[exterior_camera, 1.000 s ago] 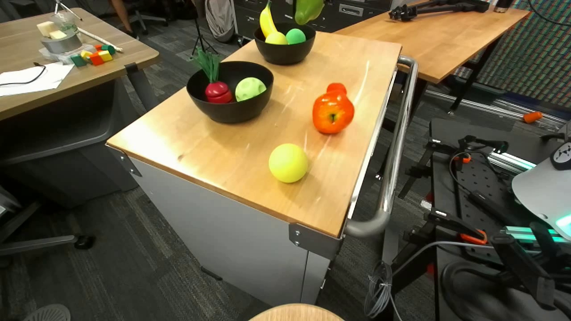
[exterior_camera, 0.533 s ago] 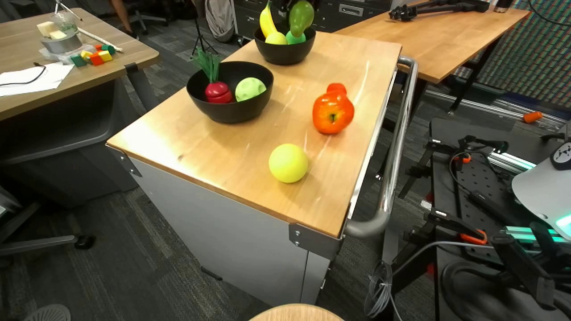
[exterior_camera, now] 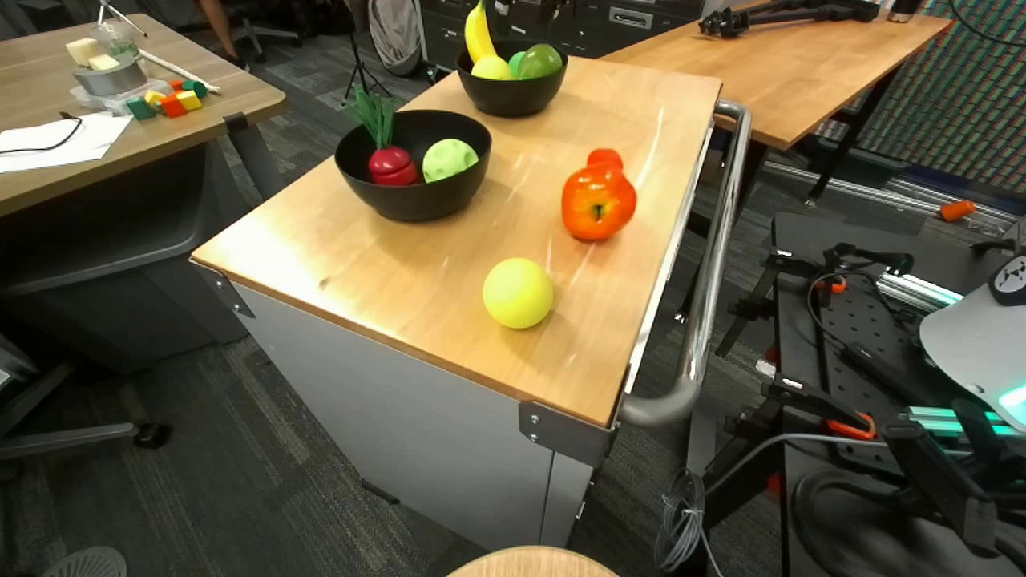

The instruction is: Take the fruit toys from the table and put them in the two black bowls on the table

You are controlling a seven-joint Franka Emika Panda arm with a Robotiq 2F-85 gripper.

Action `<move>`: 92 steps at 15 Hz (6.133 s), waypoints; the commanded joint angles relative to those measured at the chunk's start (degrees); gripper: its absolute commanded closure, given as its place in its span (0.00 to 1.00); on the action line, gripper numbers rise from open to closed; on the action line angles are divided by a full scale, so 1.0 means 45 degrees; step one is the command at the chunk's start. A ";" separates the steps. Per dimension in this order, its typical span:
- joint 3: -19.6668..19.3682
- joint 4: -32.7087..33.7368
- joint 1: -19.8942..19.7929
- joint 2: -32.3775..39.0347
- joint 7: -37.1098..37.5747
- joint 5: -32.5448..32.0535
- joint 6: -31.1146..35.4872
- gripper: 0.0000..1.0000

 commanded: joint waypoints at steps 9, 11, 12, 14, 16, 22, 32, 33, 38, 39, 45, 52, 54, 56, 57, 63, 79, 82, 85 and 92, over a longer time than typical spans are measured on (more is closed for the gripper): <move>-0.0785 -0.0583 -0.0917 -0.3147 0.0764 0.1306 -0.5044 0.00; -0.1319 -0.1676 -0.0878 -0.4583 0.0878 0.0361 -0.5236 0.00; -0.1560 -0.2015 -0.0920 -0.5156 0.0830 -0.0056 -0.5538 0.00; -0.1712 -0.1166 -0.0746 -0.4134 0.0575 0.0261 -0.5434 0.00; -0.1879 -0.1717 -0.0743 -0.4843 0.0584 0.0158 -0.5546 0.00; -0.0968 -0.3661 0.0258 -0.6434 0.0489 -0.1762 -0.6668 0.00; -0.0577 -0.5400 0.1316 -0.6117 0.0210 -0.0518 -0.6432 0.00; -0.0571 -0.5398 0.1374 -0.5836 0.0070 -0.0168 -0.6213 0.00; -0.0369 -0.5206 0.1481 -0.4214 -0.0386 0.1005 -0.5451 0.00; -0.0306 -0.5163 0.1496 -0.3904 -0.0418 0.1032 -0.5320 0.00; 0.0046 -0.4872 0.1435 -0.2698 -0.0706 0.1321 -0.5019 0.00; 0.0319 -0.4279 0.1386 -0.1843 -0.0917 0.1465 -0.5124 0.25; 0.0372 -0.4188 0.1370 -0.1695 -0.0900 0.1422 -0.5156 0.32; 0.0423 -0.4134 0.1354 -0.1607 -0.0912 0.1419 -0.5186 0.47; 0.0443 -0.4142 0.1355 -0.1619 -0.0923 0.1391 -0.5169 0.56; 0.0778 -0.3287 0.1662 -0.1916 -0.0962 0.0876 -0.5367 0.95; 0.0558 0.1986 0.2233 0.0168 0.2495 -0.3796 -0.7604 0.27; 0.0273 0.1332 0.1750 0.0025 0.3231 -0.3049 -0.6820 0.04; 0.0299 0.1564 0.1684 0.0315 0.2876 -0.3336 -0.7045 0.06; 0.0106 -0.3032 0.2276 -0.2446 0.5439 -0.4335 -0.1804 0.00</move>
